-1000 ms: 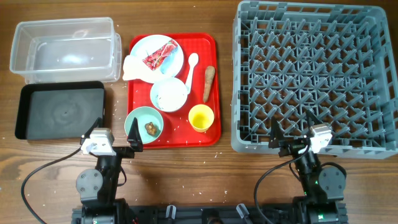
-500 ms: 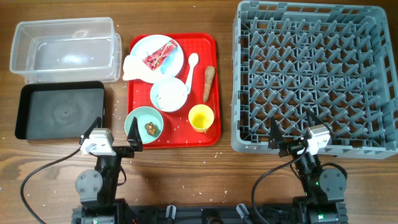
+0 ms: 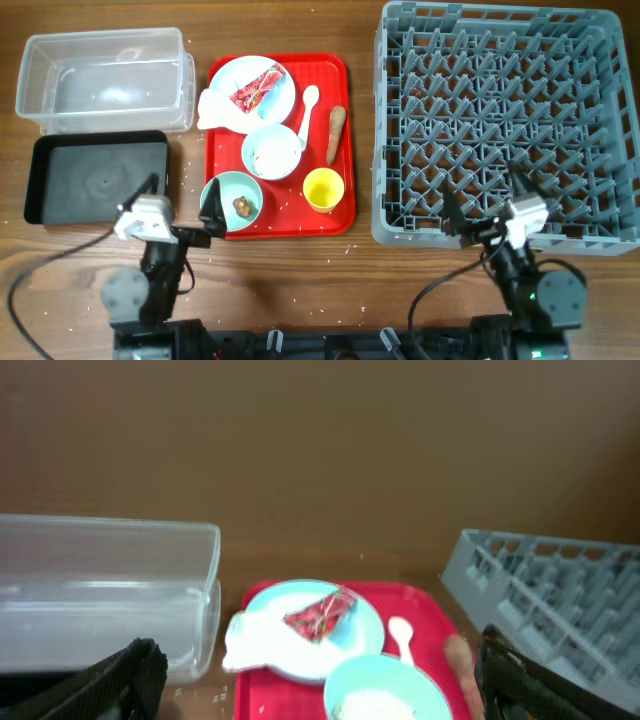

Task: Sort waste into correct bins and load items into the dishwasher rack
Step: 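Reach the left gripper to the white plate and grasp the red wrapper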

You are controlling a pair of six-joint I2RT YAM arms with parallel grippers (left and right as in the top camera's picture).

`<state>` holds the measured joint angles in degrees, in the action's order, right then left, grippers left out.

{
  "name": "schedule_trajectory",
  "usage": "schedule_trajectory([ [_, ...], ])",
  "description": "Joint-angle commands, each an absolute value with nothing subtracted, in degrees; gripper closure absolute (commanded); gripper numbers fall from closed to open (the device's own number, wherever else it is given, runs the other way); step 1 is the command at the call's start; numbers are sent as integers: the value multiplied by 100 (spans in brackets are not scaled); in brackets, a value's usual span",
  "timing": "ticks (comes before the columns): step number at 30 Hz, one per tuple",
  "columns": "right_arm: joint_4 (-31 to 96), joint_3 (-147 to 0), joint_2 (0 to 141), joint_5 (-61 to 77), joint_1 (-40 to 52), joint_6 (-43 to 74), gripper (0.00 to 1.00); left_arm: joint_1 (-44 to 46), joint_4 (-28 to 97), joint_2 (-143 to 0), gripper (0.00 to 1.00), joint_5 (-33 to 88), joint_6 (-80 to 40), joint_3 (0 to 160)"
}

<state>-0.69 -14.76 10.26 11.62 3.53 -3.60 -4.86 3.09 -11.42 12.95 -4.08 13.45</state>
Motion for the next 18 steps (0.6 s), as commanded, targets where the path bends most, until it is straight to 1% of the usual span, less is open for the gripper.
schedule_trajectory([
  [1,132,-2412,1846,1380,331,-456,0,-449,757,-2373,0,1389,-338,2646],
  [4,537,-3116,2635,1564,331,-449,0,-449,1400,-3562,0,1568,-336,3872],
  [7,738,-3693,3387,1564,331,-451,0,-395,2397,-5035,0,1608,-338,5380],
  [10,993,-4261,3872,1562,331,-451,0,-228,3087,-6132,0,1608,-338,6464],
  [15,1581,-5083,4519,1564,331,-454,0,121,3900,-7640,0,1605,-336,7981],
  [18,1835,-5188,4720,1627,331,-449,0,292,3922,-8055,0,1605,-340,8248],
])
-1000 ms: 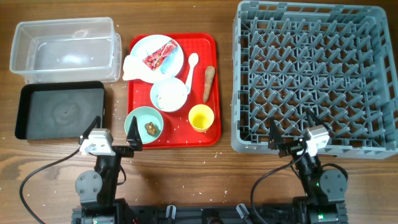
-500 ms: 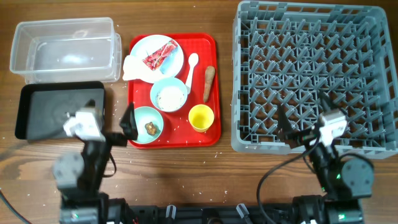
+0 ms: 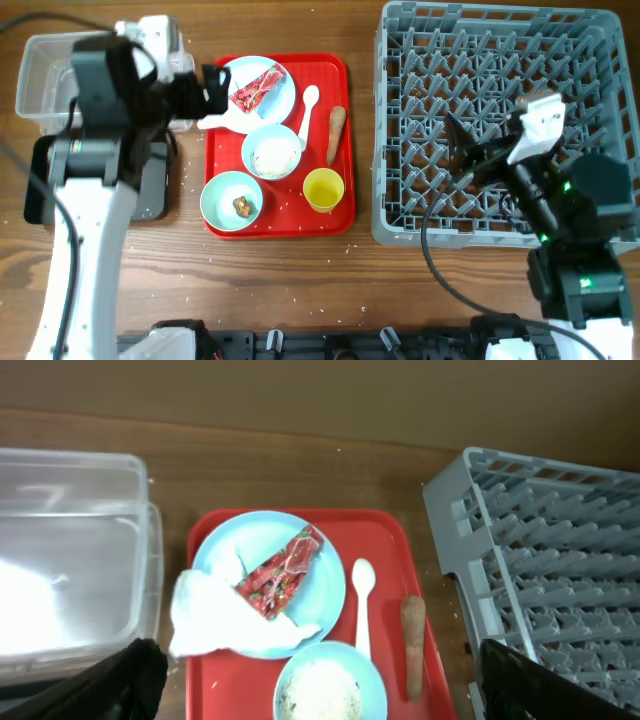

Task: Sort waste into correct bins and load items into the dishwasher rack
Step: 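Reach the left gripper to the white plate and grasp the red wrapper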

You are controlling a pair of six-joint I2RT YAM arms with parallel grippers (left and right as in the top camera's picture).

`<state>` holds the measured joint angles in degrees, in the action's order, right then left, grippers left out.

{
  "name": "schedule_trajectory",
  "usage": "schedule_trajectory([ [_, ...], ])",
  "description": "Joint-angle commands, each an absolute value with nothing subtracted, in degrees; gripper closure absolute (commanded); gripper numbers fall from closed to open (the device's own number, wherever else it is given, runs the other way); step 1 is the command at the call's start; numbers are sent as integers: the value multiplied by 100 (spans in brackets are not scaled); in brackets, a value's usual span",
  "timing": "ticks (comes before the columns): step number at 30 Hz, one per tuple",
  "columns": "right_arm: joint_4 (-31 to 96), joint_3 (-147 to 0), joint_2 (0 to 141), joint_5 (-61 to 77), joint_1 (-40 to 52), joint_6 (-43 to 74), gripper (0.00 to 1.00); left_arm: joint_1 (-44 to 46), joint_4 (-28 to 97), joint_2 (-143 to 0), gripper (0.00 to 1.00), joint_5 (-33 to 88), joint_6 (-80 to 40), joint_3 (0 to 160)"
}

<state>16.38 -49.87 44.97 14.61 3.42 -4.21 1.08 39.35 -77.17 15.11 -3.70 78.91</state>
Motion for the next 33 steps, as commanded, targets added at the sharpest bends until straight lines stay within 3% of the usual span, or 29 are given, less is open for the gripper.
schedule_trajectory([
  [1,1922,-5188,4759,1684,331,-449,0,346,3881,-8169,0,1603,-338,8248],
  [17,2602,-5186,4904,1817,331,-432,0,412,3817,-8399,0,2099,-349,8248],
  [33,2648,-5186,4904,1815,331,-434,0,1120,3264,-9107,0,860,-819,8851],
])
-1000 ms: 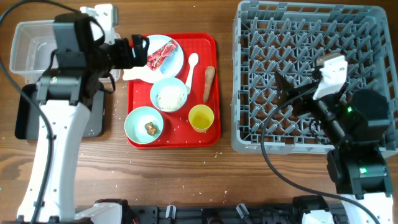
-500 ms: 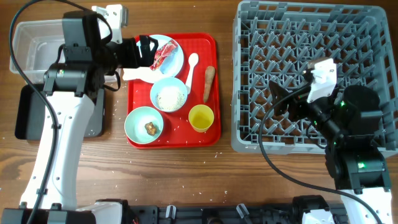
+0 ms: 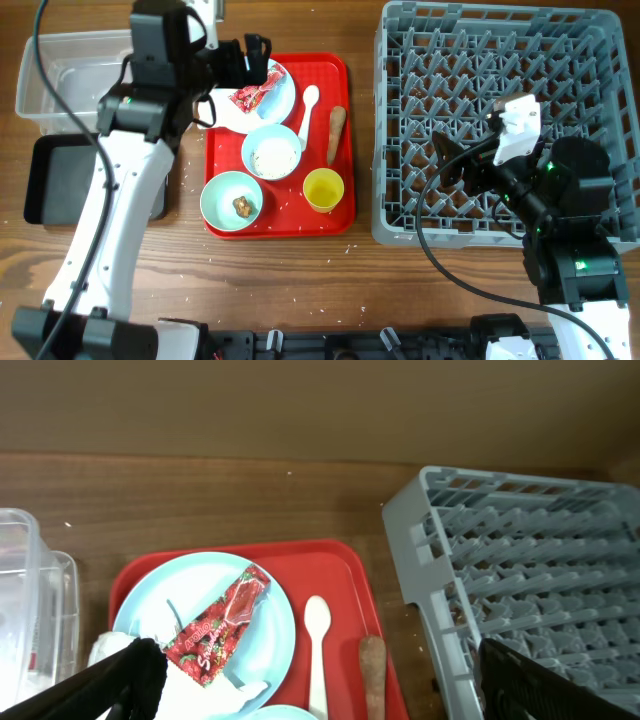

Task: Sort waste into correct bins and load items into the dishwasher rack
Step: 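Reach the left gripper to the white plate and grasp the red wrapper, then carry the wrapper and tissue left and drop them into the clear bin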

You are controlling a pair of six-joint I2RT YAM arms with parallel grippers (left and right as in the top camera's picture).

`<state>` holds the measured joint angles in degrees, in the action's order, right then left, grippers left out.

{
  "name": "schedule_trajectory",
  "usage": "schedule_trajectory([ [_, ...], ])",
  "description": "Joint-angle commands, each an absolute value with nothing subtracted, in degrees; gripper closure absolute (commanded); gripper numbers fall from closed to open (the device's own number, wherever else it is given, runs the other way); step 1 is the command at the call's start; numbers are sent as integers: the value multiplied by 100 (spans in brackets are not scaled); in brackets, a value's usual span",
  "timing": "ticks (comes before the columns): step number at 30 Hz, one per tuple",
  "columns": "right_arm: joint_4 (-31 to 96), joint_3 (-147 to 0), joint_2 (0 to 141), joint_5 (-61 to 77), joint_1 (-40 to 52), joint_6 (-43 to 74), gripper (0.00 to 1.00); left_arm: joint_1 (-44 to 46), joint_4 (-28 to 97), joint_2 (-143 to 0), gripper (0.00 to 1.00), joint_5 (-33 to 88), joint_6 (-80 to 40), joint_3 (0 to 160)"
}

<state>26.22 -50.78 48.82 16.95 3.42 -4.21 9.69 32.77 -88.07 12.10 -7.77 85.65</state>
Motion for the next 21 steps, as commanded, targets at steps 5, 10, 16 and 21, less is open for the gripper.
schedule_trajectory([
  [5,2676,-5186,4904,1815,331,-429,0,1212,3142,-9439,0,257,-816,8901],
  [10,2936,-5186,4912,1815,331,-434,0,1210,2902,-10071,0,-108,-642,8901],
  [16,3210,-5186,5043,1815,331,-432,0,1216,2329,-11037,0,-266,-473,8901],
  [21,3227,-5186,5264,1815,331,-432,0,1214,2355,-11633,0,-355,-541,8899],
])
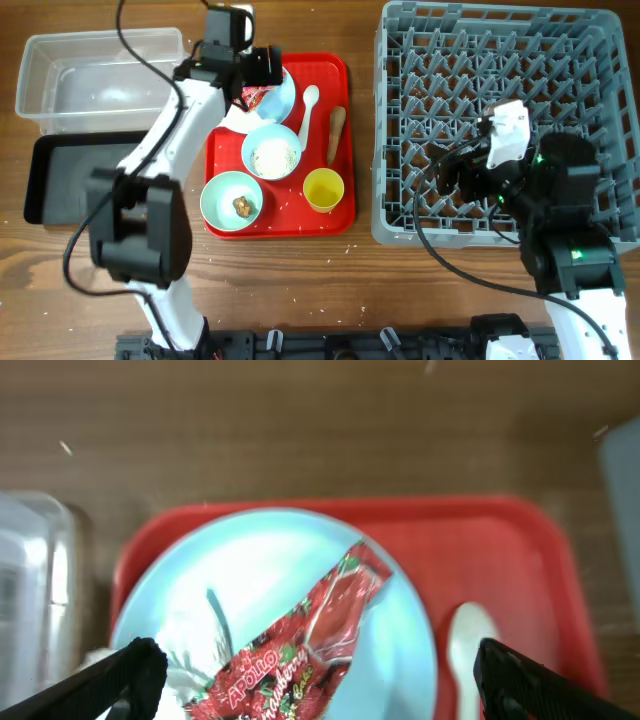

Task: Sort waste into correct bins and load items into the dishwasher rack
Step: 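Carry the wrapper and tissue left and drop them into the clear bin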

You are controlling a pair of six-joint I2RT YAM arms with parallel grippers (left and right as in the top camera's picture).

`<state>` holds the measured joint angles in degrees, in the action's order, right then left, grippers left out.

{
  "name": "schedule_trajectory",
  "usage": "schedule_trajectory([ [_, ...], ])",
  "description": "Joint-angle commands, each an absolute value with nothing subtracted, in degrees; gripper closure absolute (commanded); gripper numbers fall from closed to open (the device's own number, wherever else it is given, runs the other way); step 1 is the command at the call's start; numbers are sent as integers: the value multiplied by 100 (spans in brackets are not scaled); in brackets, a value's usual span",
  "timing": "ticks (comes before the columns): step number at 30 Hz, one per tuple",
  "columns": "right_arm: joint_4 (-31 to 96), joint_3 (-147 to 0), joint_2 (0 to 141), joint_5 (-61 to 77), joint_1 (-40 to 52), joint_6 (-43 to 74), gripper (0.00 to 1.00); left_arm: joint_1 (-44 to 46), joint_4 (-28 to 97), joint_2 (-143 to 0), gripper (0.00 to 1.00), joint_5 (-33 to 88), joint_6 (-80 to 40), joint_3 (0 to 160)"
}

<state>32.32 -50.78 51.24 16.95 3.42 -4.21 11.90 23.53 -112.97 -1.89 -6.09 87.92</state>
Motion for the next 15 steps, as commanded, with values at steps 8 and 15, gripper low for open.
schedule_trajectory([
  [8,3267,-5186,5601,1817,331,-388,0,1216,2416,-12481,0,-353,-534,8899],
  [15,3267,-5186,5638,1817,331,-390,1,1216,2440,-12748,62,-351,-537,8892],
])
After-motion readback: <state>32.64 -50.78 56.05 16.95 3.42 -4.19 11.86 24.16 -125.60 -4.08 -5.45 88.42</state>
